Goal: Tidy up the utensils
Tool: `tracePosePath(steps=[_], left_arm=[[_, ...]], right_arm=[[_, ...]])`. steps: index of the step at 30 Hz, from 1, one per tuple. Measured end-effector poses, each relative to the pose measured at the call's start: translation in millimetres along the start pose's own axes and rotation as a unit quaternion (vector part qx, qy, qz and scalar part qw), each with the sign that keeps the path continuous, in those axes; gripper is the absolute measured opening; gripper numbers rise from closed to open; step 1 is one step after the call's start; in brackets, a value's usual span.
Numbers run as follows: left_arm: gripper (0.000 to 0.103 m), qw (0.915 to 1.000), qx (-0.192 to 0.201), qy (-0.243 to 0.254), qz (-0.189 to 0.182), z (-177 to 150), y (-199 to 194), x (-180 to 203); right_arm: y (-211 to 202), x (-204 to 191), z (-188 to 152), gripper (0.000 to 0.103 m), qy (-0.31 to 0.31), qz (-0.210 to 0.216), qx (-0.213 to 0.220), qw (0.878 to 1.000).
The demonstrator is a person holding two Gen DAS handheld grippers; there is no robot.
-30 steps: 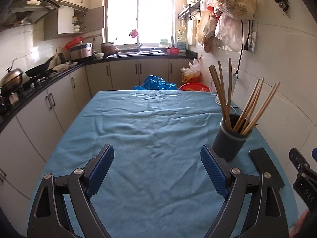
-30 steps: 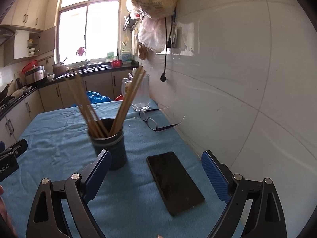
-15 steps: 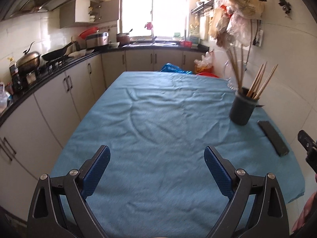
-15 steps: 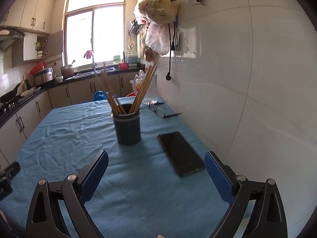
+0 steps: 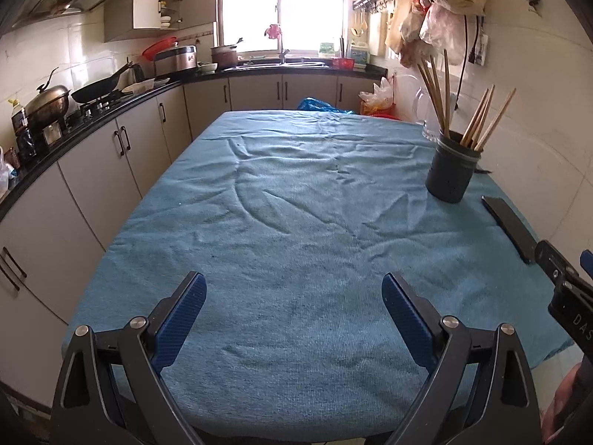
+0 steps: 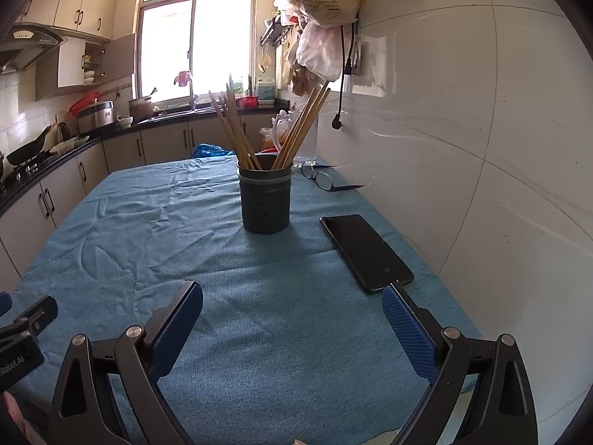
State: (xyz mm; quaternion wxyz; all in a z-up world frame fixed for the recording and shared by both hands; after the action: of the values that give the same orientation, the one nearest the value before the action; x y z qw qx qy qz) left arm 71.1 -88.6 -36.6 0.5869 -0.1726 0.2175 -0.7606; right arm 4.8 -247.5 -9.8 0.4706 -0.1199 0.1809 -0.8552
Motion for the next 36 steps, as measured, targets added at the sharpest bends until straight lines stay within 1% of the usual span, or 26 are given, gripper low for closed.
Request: tracePosePath(steps=[16,36], left_arm=[[0.095,1.0,-0.007,-0.003,-0.002,-2.9,1.4,-0.9],[0.095,0.9999,-0.012,-0.001,-0.003,-5.4,4.0,-0.6]], right_arm=[[7.5,-6.7,-7.7,0.099,-0.012,0.005,-0.018,1.0],[10.3,-10.4,-13.6,0.099,-0.019,0.007,-0.029,0.999]])
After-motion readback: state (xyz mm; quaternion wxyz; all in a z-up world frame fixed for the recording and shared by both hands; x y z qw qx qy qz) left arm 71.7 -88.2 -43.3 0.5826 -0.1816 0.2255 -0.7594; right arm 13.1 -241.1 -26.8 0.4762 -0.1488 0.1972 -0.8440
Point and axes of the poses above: each gripper's, at about its wrist camera, not at the fingertips, and y roughly the way its jaws point, x to its right, z to its top, the point moved 6 cm from there along y, roughly the way its jaws point, and after that the axes turned 8 degrees about x, right-handed, at the moved point
